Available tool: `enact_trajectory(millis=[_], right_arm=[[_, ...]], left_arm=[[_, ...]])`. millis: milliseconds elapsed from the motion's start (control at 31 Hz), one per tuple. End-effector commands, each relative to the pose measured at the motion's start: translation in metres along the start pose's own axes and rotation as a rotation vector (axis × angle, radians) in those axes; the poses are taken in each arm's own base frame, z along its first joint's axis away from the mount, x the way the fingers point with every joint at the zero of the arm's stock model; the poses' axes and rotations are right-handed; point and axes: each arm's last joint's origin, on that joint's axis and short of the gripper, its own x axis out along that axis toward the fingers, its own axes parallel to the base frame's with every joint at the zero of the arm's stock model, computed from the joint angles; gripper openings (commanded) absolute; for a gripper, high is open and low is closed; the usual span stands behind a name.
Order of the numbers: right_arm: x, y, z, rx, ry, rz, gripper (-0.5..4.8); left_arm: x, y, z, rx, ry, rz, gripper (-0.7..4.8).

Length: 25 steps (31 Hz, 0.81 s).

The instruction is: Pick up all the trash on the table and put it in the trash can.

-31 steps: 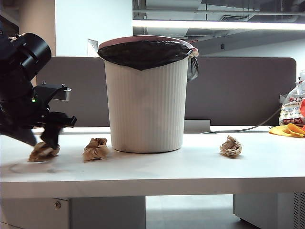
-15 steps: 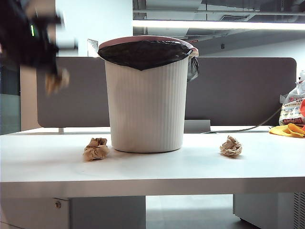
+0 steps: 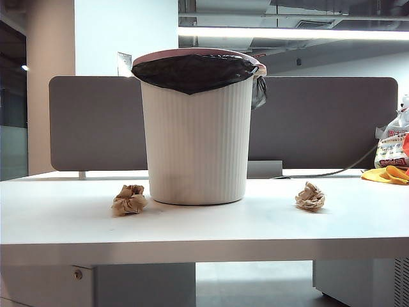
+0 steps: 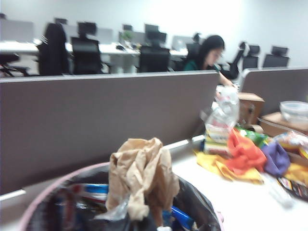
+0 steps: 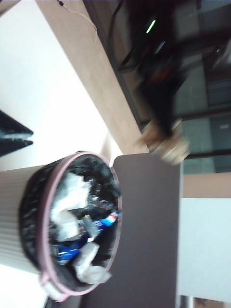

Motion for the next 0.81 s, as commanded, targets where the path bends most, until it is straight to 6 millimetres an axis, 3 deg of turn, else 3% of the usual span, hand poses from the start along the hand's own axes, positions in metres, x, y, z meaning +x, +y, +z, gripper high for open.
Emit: enact_trajectory(millis=[32,161,194,291,323,613,807], right_arm=[[-0.002,0.002,0.018,-0.017,-0.056,0.009,-0.05],[-0.004,0.003,0.029,-0.037,-0.058,0.005,-0.05],[-0.004,0.003,0.03,-0.037,-0.048,0.004,-0.05],[-0.003,0.003,0.029,-0.037,0.004,0.001,-0.05],[-0.003,0.003,0.027,-0.037,0.019,0.0,-0.05],[-0.001,0.002,0.024,-0.037,0.048,-0.003,-0.05],[-0.004,0.002,0.021,-0.08,0.088,-0.009,-0.05]], left_arm=[[0.028,0.008,-0.015,-0.013,0.051,0.002,-0.06],[0.061,0.012,-0.034,-0.027,0.106,-0.019,0.03],[0.066,0.013,-0.037,-0.03,0.113,-0.018,0.5],[0.075,0.016,-0.045,-0.019,0.13,-0.016,4.31],[0.077,0.017,-0.047,-0.006,0.134,-0.016,4.79],[0.077,0.017,-0.047,0.012,0.151,-0.001,4.79],[0.054,0.005,-0.01,-0.004,0.176,-0.078,4.79]])
